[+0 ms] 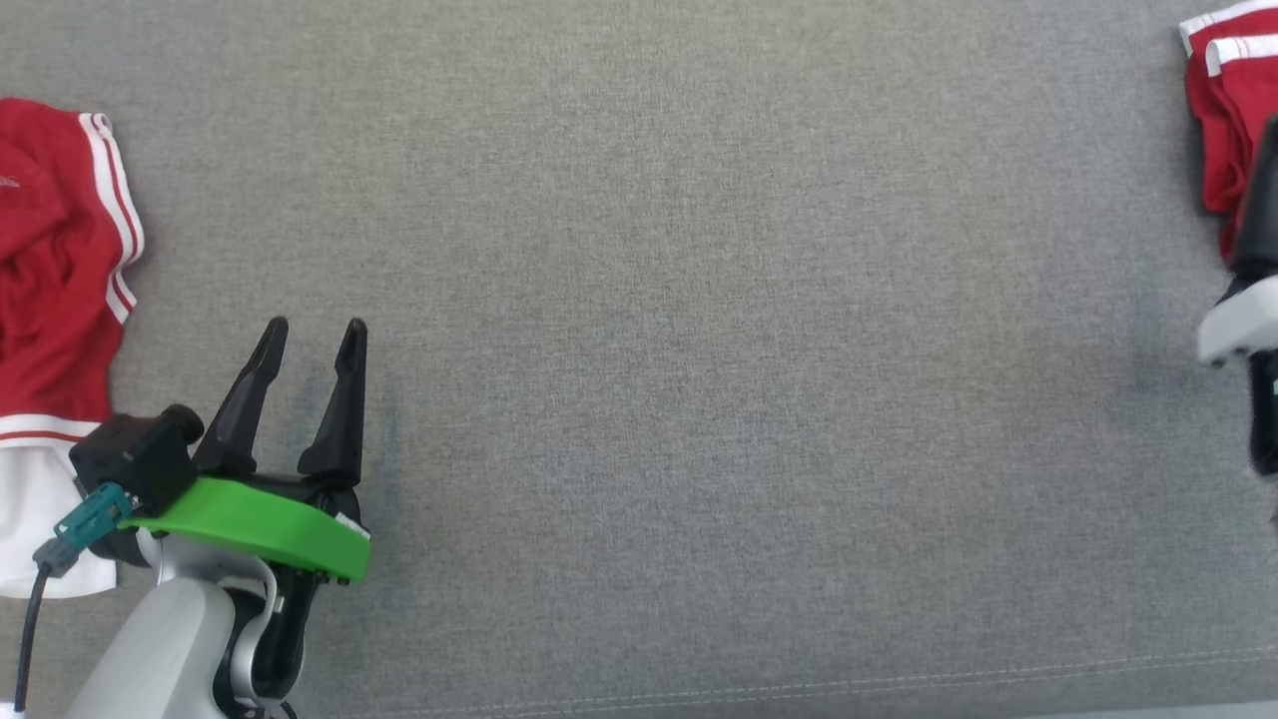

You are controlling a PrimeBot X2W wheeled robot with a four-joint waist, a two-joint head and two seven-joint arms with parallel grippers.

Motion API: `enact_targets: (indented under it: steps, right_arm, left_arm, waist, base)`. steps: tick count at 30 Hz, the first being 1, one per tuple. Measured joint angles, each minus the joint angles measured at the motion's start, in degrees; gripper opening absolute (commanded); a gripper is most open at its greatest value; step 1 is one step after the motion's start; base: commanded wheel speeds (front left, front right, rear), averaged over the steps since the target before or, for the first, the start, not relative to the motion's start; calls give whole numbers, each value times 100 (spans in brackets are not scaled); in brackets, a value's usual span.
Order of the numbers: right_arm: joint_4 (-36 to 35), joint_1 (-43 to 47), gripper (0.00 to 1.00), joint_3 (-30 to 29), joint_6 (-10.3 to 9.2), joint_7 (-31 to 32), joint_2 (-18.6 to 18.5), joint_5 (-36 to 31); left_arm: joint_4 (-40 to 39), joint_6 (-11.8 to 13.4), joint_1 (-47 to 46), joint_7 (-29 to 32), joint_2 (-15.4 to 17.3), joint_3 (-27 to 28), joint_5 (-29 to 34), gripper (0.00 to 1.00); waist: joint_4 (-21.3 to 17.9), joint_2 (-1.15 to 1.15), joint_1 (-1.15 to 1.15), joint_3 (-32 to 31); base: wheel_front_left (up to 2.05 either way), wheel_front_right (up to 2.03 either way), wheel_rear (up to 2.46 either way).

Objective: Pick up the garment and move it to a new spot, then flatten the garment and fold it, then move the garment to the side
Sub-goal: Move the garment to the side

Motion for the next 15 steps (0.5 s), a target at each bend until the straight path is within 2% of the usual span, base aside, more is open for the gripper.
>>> enact_targets:
  steps: [5,11,15]
  right_arm:
    - [18,532,100,240,1,-1,307,-35]
    - [171,1358,100,186,0,-53,626,-46]
    - [201,1734,100,278,-1,-78,842,-141]
  left_arm:
    - [246,0,201,-44,-8,25,21,100]
    - [613,-1,524,-93,-185,62,21,100]
    - [801,-1,737,-94,-189,90,23,100]
  waist:
    - [55,0,0,-322]
    - [214,0,0,-879]
    - [348,0,0,-1189]
  base:
    - [0,0,0]
    - [0,0,0]
    - [0,0,0]
